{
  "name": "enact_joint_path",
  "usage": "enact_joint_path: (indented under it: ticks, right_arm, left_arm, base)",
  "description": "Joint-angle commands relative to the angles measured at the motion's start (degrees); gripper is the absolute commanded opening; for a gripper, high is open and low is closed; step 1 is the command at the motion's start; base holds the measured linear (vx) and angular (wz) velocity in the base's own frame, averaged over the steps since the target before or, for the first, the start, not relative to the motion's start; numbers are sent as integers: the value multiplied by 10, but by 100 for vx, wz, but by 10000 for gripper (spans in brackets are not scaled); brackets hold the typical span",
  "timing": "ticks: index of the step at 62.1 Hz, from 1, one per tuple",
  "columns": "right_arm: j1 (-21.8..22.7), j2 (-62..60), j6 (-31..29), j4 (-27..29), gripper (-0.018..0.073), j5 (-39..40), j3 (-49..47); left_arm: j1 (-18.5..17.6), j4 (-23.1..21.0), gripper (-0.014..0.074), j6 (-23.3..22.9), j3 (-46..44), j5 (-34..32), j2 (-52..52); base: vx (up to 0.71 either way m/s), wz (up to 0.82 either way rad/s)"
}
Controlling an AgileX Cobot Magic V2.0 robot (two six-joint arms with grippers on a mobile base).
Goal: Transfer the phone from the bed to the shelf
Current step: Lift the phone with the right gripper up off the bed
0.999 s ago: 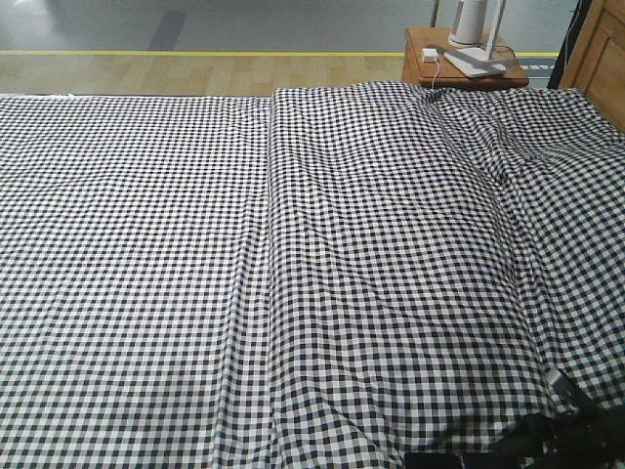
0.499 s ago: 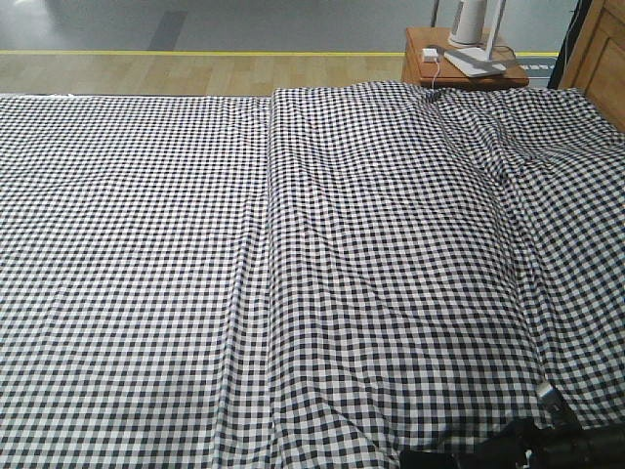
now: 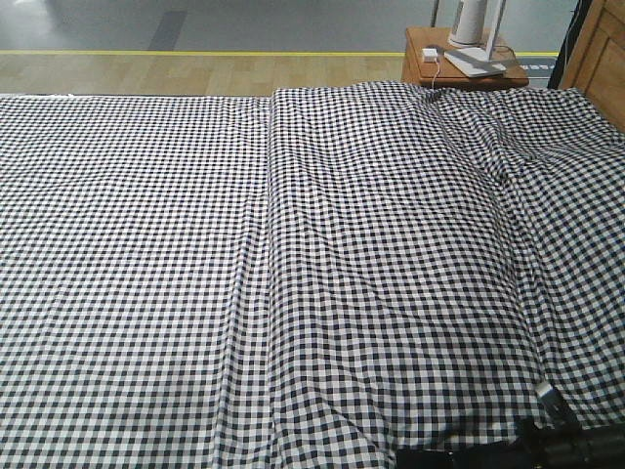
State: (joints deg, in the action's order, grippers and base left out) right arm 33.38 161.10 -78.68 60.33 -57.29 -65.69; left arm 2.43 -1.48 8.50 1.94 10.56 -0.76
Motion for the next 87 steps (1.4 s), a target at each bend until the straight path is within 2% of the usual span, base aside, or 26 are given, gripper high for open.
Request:
enact_joint_path:
  ticks: [1, 19, 50, 66, 87]
  right_arm:
    - [2, -26, -12, 5, -12, -70, 1]
    - [2, -53, -38, 12, -8, -166, 1]
    - [0, -251, 23, 20, -5, -165, 2]
    - [-37, -376, 25, 25, -4, -165, 2]
    - [-94, -536, 75, 30, -4, -165, 2]
  left_arm:
    - [-2, -5, 1, -3, -12, -41, -8]
    - [-2, -5, 1, -3, -12, -41, -8]
    - [-2, -5, 1, -3, -12, -41, -8]
    - [-2, -5, 1, -3, -12, -41, -8]
    - [-2, -5, 1, -3, -12, -41, -8]
  base:
    - [0, 0]
    - [0, 0]
    - [0, 0]
    - [0, 0]
    - [0, 0]
